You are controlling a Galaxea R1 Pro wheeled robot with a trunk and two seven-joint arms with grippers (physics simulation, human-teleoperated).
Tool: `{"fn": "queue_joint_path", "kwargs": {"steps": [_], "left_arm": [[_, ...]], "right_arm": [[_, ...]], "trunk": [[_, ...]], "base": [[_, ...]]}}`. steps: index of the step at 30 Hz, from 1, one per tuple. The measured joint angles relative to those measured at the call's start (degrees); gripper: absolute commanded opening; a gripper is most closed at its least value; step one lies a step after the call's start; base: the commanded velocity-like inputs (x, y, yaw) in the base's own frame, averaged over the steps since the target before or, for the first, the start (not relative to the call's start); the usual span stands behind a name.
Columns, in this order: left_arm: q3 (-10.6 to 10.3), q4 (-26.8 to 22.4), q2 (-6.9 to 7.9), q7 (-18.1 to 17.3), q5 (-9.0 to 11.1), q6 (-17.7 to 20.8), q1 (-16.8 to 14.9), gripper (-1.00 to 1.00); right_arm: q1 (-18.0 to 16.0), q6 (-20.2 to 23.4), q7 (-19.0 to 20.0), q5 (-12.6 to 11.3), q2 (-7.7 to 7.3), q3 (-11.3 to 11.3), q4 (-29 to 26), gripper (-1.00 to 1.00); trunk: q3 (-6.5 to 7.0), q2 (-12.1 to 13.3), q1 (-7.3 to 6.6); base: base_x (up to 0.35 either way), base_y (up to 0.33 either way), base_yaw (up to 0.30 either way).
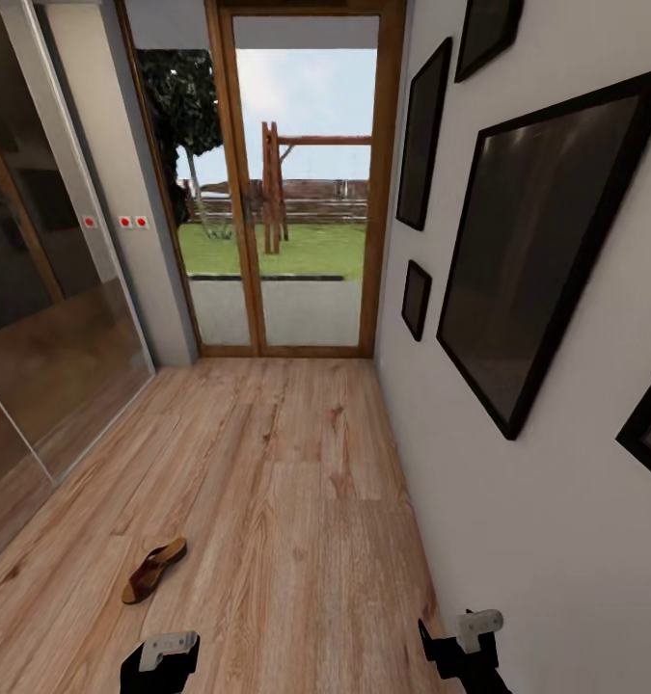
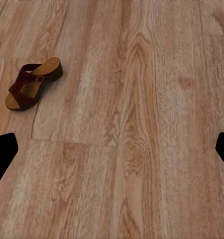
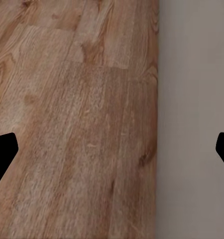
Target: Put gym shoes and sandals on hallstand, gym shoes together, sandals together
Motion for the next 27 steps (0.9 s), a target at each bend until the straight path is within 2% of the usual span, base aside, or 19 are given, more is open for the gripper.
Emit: {"fn": "queue_joint_path", "kwargs": {"steps": [20,27], "left_arm": [[0.2,0.0,0.0,0.0,0.0,0.0,0.0,1.0],[-0.1,0.0,-0.05,0.0,0.0,0.0,0.0,1.0]], "right_arm": [[0.0,0.0,0.0,0.0,0.02,0.0,0.0,1.0],[0.0,0.0,0.0,0.0,0.03,0.0,0.0,1.0]], "trunk": [[0.0,0.0,0.0],[0.0,0.0,-0.01]], "base": [[0.057,0.0,0.0],[0.161,0.0,0.0]]}}
